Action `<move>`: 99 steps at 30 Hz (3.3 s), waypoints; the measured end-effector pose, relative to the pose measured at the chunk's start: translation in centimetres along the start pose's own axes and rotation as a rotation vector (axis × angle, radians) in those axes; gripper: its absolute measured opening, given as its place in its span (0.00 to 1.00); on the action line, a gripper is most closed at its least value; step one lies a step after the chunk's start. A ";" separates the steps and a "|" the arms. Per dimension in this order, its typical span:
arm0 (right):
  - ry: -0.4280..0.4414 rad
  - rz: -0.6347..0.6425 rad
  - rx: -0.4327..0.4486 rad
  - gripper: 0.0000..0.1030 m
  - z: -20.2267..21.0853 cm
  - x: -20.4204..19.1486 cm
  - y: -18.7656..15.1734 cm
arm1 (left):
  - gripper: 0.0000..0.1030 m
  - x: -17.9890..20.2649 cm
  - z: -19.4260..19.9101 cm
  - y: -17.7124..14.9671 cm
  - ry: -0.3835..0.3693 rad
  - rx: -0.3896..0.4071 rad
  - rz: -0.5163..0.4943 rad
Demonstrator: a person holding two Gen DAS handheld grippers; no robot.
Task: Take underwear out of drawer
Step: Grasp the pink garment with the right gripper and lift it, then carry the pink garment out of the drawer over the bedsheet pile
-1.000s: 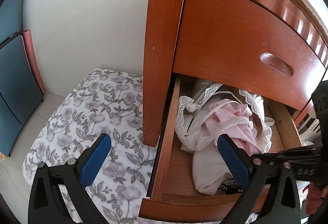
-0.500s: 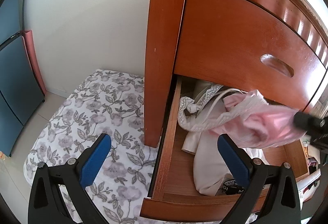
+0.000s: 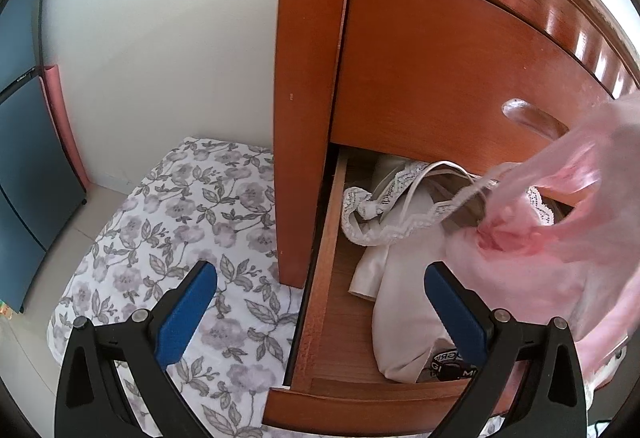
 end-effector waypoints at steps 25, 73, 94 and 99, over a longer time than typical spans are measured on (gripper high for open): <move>-0.322 0.188 0.432 0.03 23.5 -6.2 6.1 | 1.00 6.7 1.3 0.4 -0.079 0.040 -0.189; -1.013 -0.417 0.121 0.07 19.6 28.4 -8.8 | 1.00 7.4 0.3 0.1 -0.068 0.025 -0.216; -1.234 -0.311 0.048 0.06 18.5 31.7 -12.2 | 1.00 7.6 0.0 -0.1 -0.057 0.019 -0.226; -1.245 -0.303 0.060 0.06 18.5 31.9 -12.2 | 1.00 7.6 0.1 -0.1 -0.055 0.016 -0.228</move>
Point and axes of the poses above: each gripper's, at about its wrist camera, not at the fingertips, and z roughly against the way its jaws point, x to its right, y to its top, the point moved 9 cm from there along -z, roughly the way its jaws point, and after that the axes turned 1 degree about x, right-handed, at the moved point
